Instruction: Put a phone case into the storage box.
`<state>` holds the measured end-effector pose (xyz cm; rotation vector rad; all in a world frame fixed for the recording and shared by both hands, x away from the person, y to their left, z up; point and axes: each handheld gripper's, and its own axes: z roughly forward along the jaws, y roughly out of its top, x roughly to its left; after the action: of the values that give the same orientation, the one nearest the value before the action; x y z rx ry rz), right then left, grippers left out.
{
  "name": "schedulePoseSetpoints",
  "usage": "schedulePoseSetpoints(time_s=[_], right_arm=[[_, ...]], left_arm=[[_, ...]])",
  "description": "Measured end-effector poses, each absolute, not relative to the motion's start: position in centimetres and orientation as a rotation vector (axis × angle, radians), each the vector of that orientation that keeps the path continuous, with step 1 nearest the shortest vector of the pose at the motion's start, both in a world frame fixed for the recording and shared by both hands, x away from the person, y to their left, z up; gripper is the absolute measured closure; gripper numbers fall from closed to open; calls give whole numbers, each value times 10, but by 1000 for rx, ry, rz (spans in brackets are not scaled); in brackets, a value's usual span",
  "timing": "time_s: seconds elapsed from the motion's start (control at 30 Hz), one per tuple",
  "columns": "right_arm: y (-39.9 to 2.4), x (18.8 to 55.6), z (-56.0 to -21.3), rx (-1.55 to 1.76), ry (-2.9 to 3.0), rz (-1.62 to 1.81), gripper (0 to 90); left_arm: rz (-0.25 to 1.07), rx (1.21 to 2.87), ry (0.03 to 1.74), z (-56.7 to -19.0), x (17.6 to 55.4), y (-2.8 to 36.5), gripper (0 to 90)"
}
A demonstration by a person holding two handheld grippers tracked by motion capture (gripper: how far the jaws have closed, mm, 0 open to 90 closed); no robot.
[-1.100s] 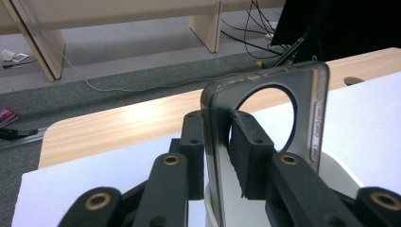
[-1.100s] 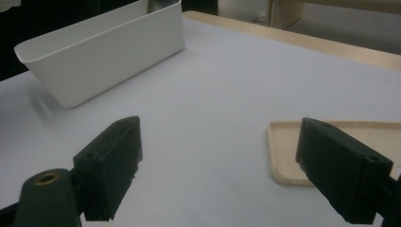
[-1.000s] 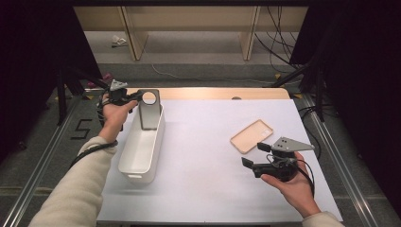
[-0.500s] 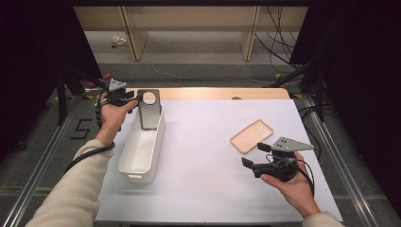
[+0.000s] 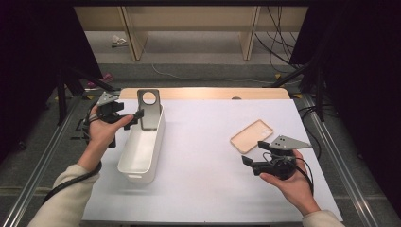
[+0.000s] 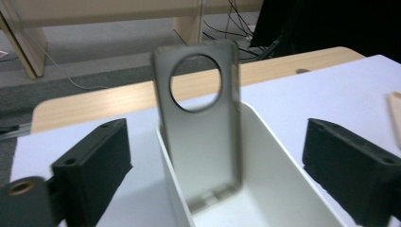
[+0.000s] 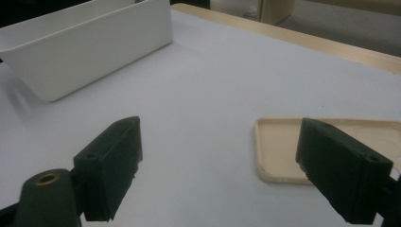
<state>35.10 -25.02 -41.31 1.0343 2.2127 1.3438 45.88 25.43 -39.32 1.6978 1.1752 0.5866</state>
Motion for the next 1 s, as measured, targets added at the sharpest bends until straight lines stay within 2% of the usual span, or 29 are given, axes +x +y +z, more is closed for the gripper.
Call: schedulePoseSetpoints(time_s=[0.27, 0.63, 1.0], right_arm=[[-249, 356, -416, 1039, 2203, 1322, 161], [-246, 361, -418, 1030, 2210, 1320, 161], [-245, 363, -420, 1037, 2213, 1317, 161]], left_arm=[[562, 1707, 1135, -400, 417, 250, 1], [546, 1708, 1037, -414, 370, 236, 0], [573, 1738, 935, -418, 350, 224, 0]])
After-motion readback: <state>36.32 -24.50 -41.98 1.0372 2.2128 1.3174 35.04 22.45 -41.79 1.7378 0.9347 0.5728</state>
